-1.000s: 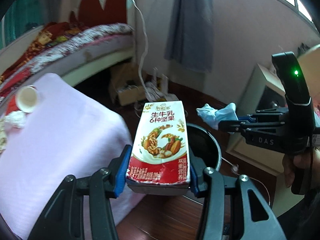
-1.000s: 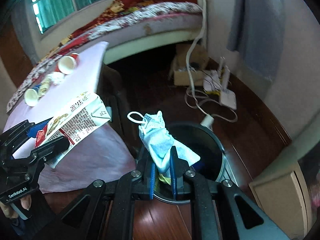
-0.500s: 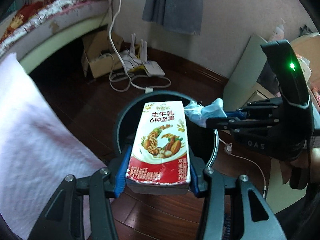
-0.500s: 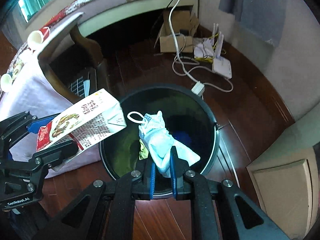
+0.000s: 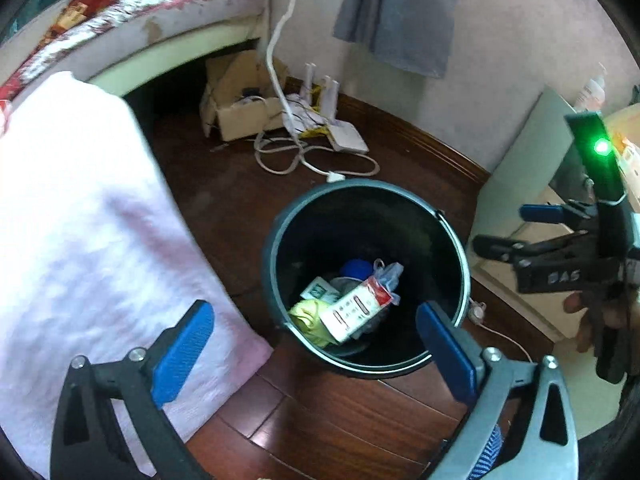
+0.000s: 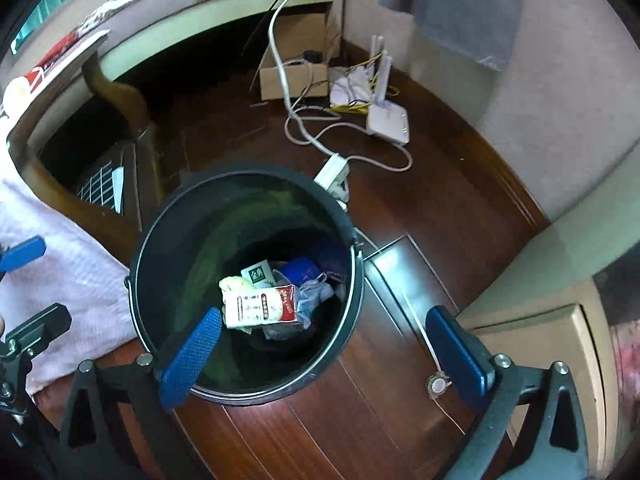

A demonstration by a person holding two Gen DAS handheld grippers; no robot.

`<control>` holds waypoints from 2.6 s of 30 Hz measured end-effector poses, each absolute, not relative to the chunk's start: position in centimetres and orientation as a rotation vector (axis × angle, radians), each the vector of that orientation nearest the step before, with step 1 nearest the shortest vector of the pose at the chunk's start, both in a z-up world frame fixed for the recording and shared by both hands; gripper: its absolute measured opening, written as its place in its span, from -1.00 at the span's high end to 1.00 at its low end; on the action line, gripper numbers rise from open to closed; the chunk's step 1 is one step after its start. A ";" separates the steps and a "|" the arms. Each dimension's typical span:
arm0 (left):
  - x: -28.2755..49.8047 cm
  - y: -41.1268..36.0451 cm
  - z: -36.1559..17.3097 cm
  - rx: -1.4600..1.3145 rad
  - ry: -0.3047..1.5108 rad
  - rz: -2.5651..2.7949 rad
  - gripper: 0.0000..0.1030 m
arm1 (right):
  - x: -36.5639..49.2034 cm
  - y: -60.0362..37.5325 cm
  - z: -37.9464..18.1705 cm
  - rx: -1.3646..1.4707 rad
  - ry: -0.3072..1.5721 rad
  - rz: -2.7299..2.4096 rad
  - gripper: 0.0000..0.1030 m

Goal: Collect trash
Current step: 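Open both tools to drop the snack box and mask into the bin, then move both tools back toward the trash items on the bed, then grasp the blue-white paper cup with left tool while right tool grasps the white tissue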

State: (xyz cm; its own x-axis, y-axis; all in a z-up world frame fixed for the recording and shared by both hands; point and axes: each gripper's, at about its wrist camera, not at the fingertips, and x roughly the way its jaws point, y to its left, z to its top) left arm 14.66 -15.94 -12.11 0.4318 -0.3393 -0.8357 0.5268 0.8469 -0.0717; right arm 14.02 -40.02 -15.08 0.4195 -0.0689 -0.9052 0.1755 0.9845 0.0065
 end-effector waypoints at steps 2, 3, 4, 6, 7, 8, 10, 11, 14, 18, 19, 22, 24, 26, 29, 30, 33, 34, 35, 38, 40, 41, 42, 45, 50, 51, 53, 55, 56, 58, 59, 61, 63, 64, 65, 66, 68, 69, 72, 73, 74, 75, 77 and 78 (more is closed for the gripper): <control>14.2 -15.3 -11.5 0.206 0.963 -0.526 -0.98 | 13.6 -39.4 -14.0 0.103 1.107 -0.158 -1.00; 14.0 -14.9 -11.0 0.199 0.958 -0.514 -0.98 | 13.5 -39.0 -13.4 0.096 1.100 -0.159 -1.00; 13.9 -14.6 -10.8 0.191 0.956 -0.512 -0.98 | 13.3 -38.6 -12.7 0.092 1.082 -0.153 -1.00; 13.6 -14.3 -10.0 0.186 0.945 -0.501 -0.98 | 13.0 -38.1 -11.7 0.098 1.066 -0.141 -1.00; 13.2 -14.1 -9.4 0.189 0.933 -0.494 -0.98 | 12.9 -37.6 -11.0 0.097 1.056 -0.134 -1.00; 13.1 -13.8 -9.1 0.188 0.928 -0.493 -0.98 | 12.7 -37.3 -10.4 0.093 1.045 -0.131 -1.00; 13.0 -13.3 -8.3 0.185 0.915 -0.483 -0.98 | 12.3 -36.6 -9.2 0.087 1.028 -0.125 -1.00; 12.8 -12.9 -7.7 0.178 0.905 -0.481 -0.98 | 12.1 -36.2 -8.7 0.083 1.023 -0.123 -1.00; 12.6 -12.0 -6.7 0.169 0.886 -0.465 -0.98 | 11.7 -35.4 -7.4 0.087 1.007 -0.116 -1.00; 12.1 -10.2 -5.2 0.152 0.855 -0.432 -0.98 | 11.1 -33.8 -6.4 0.069 1.008 -0.096 -1.00; 12.1 -9.7 -4.9 0.147 0.849 -0.422 -0.99 | 10.9 -33.1 -6.0 0.050 1.002 -0.092 -1.00; 11.9 -7.9 -4.0 0.133 0.832 -0.388 -0.99 | 10.8 -31.2 -5.1 0.019 0.979 -0.062 -1.00; 11.8 -6.6 -3.6 0.128 0.819 -0.347 -0.99 | 11.0 -30.3 -4.7 0.025 0.969 -0.032 -1.00; 11.8 -5.4 -3.1 0.119 0.808 -0.320 -0.98 | 11.2 -29.1 -4.1 0.024 0.954 -0.003 -1.00; 11.7 -3.9 -2.6 0.109 0.790 -0.302 -0.98 | 11.8 -27.3 -3.3 0.012 0.929 0.031 -1.00; 11.6 -3.3 -2.3 0.105 0.783 -0.295 -0.98 | 12.0 -26.8 -3.1 0.014 0.922 0.042 -1.00; 11.4 -1.5 -1.9 0.124 0.754 -0.236 -0.98 | 12.9 -24.7 -2.3 0.011 0.900 0.076 -1.00; 11.4 -1.1 -1.9 0.132 0.748 -0.215 -0.98 | 13.3 -23.9 -2.1 0.009 0.891 0.091 -1.00; 11.4 -0.5 -1.8 0.142 0.744 -0.184 -0.98 | 13.7 -23.0 -1.8 0.004 0.881 0.107 -1.00; 11.5 2.0 -1.6 0.125 0.731 -0.134 -0.98 | 14.5 -20.3 -1.1 -0.010 0.851 0.157 -1.00; 11.7 4.3 -1.4 0.096 0.720 -0.100 -0.98 | 15.2 -18.2 -0.8 -0.024 0.821 0.180 -1.00; 11.8 5.3 -1.4 0.086 0.717 -0.083 -0.97 | 15.5 -17.3 -0.9 -0.026 0.816 0.199 -1.00; 12.0 6.4 -1.3 0.075 0.716 -0.065 -0.96 | 16.0 -16.2 -1.0 -0.027 0.806 0.229 -1.00; 12.2 9.5 -1.4 0.047 0.710 -0.013 -0.82 | 16.6 -13.5 -1.0 -0.056 0.776 0.274 -1.00; 14.1 15.2 -1.8 -0.040 0.710 0.076 -0.54 | 18.8 -9.5 -0.7 -0.093 0.779 0.338 -1.00; 14.5 16.3 -1.9 -0.062 0.706 0.095 -0.53 | 19.4 -8.9 -0.6 -0.098 0.774 0.343 -1.00; 15.7 18.3 -2.2 -0.104 0.706 0.127 -0.49 | 21.3 -7.4 -0.4 -0.104 0.763 0.354 -1.00; 17.0 19.2 -2.5 -0.115 0.715 0.143 -0.46 | 23.6 -5.4 -0.5 -0.111 0.774 0.370 -1.00; 17.9 19.7 -2.8 -0.109 0.728 0.156 -0.46 | 24.4 -4.7 -0.7 -0.109 0.778 0.381 -1.00; 19.5 20.7 -3.4 -0.114 0.748 0.169 -0.44 | 26.5 -2.6 -0.9 -0.130 0.782 0.399 -1.00; 19.9 21.1 -3.5 -0.122 0.747 0.170 -0.42 | 27.3 -1.6 -1.0 -0.143 0.785 0.406 -0.99; 20.7 21.6 -3.7 -0.125 0.747 0.172 -0.40 | 29.2 0.6 -1.6 -0.164 0.793 0.425 -0.90; 21.9 22.2 -4.0 -0.122 0.749 0.172 -0.38 | 30.9 2.3 -2.2 -0.189 0.805 0.431 -0.73; 22.6 22.6 -4.3 -0.118 0.755 0.175 -0.37 | 31.4 2.6 -2.4 -0.189 0.811 0.437 -0.71; 23.3 23.0 -4.4 -0.120 0.760 0.179 -0.37 | 32.5 3.3 -2.7 -0.189 0.822 0.444 -0.68; 23.8 23.4 -4.6 -0.123 0.770 0.182 -0.33 | 33.0 3.7 -2.8 -0.190 0.827 0.445 -0.64; 24.8 24.1 -5.1 -0.138 0.786 0.184 -0.23 | 34.5 4.9 -3.5 -0.193 0.854 0.458 -0.56; 25.2 24.4 -5.4 -0.148 0.792 0.179 -0.19 | 35.0 5.4 -3.7 -0.201 0.865 0.461 -0.47; 26.2 25.2 -6.0 -0.170 0.821 0.159 0.08 | 36.2 6.7 -4.6 -0.208 0.893 0.471 -0.31; 26.5 25.5 -6.2 -0.184 0.829 0.153 0.12 | 36.6 7.2 -4.6 -0.202 0.898 0.473 -0.29; 26.6 25.7 -6.3 -0.193 0.835 0.148 0.21 | 36.9 7.4 -4.7 -0.196 0.900 0.473 -0.24; 26.8 25.9 -6.4 -0.199 0.840 0.142 0.31 | 37.1 7.7 -4.7 -0.188 0.902 0.472 -0.18; 26.9 26.2 -6.6 -0.219 0.851 0.126 0.51 | 37.3 7.9 -4.7 -0.167 0.912 0.472 0.03; 26.9 26.3 -6.7 -0.228 0.853 0.118 0.68 | 37.4 8.1 -4.8 -0.162 0.920 0.474 0.18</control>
